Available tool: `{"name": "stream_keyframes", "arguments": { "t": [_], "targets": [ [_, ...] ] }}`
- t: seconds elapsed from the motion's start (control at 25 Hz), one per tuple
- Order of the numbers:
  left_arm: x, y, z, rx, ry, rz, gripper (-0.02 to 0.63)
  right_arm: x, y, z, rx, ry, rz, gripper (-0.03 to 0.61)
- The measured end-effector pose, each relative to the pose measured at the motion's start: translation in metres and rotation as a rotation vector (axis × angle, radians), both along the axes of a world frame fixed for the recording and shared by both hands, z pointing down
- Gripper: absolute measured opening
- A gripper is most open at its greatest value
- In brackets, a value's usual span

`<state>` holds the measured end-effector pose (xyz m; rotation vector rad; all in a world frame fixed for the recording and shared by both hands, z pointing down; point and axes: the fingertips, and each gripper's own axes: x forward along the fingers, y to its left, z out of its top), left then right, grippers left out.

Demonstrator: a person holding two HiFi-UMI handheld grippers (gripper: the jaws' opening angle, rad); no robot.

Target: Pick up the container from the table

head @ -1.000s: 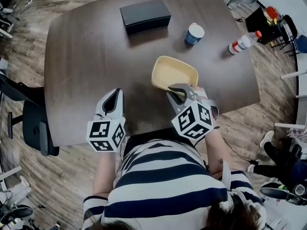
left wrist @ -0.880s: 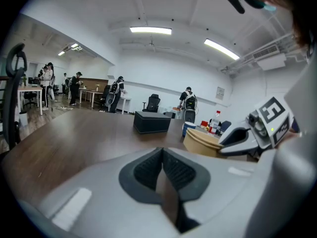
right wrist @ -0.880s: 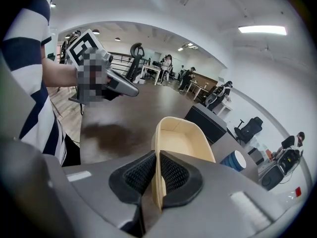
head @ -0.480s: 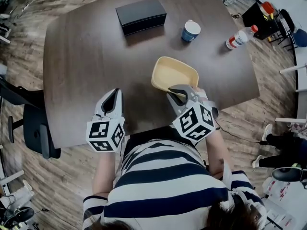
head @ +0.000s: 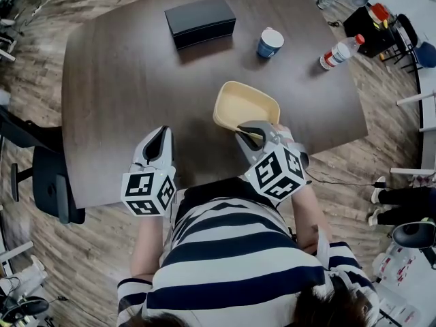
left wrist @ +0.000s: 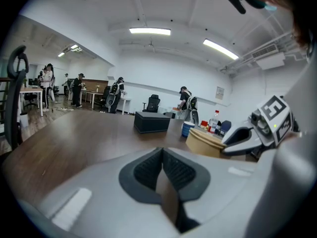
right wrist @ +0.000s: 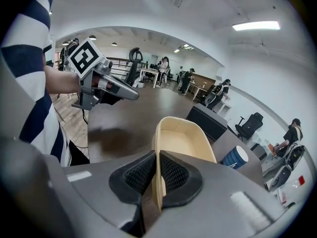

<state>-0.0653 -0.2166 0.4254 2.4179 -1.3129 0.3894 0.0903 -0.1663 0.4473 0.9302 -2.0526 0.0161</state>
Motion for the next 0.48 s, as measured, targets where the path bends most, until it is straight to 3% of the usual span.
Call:
{"name": "stream_keyframes", "arguments": {
  "t": [0.48],
  "targets": [
    [-0.004, 0.01, 0.005, 0.009, 0.002, 0.009, 0.0, -0.007, 0.011, 0.006, 0.0, -0.028, 0.018, 0.025]
  ]
}}
